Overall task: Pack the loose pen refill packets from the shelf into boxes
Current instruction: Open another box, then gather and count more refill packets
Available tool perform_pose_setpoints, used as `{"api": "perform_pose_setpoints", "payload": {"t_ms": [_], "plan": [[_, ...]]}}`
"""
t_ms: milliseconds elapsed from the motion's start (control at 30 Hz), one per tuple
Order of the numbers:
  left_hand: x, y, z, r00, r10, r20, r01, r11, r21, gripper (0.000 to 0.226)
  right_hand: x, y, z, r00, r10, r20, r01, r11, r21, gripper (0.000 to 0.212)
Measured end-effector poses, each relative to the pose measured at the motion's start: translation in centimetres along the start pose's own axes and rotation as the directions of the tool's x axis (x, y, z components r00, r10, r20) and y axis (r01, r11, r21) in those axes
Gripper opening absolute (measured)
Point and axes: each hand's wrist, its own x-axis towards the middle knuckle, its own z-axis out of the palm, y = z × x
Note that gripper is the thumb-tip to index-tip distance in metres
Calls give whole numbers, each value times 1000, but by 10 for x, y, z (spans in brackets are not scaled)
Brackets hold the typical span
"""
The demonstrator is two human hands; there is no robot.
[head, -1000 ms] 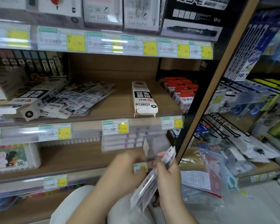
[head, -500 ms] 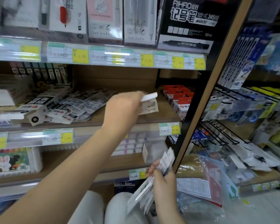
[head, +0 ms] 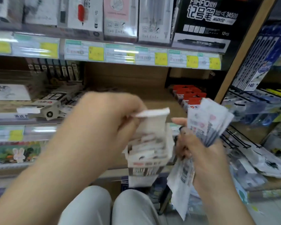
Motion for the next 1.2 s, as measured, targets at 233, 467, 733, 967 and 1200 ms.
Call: {"api": "perform_pose_setpoints", "payload": {"t_ms": [233,467,733,967,1200], "plan": [[-35,-36,60,919,-174,355,251,950,-184,12,-10,26,14,967,233,106,-200,946,-254,18],[-68,-34,83,959,-267,98,284,912,-295,34,-19,49,20,954,296,-43,-297,918,-264,9],[-92,-28,84,947,-168,272,218,962,-166,22,-17,58,21,948,286,-141,-308,936,-168,22],[-83,-22,79,976,-114,186,125,991,-52,30,-19,58,24,959,262,-112,-280,938,-204,6],[-88,-16,84,952,-122,281,112,992,51,34,-17,58,22,957,260,-131,-281,942,-183,26]]}}
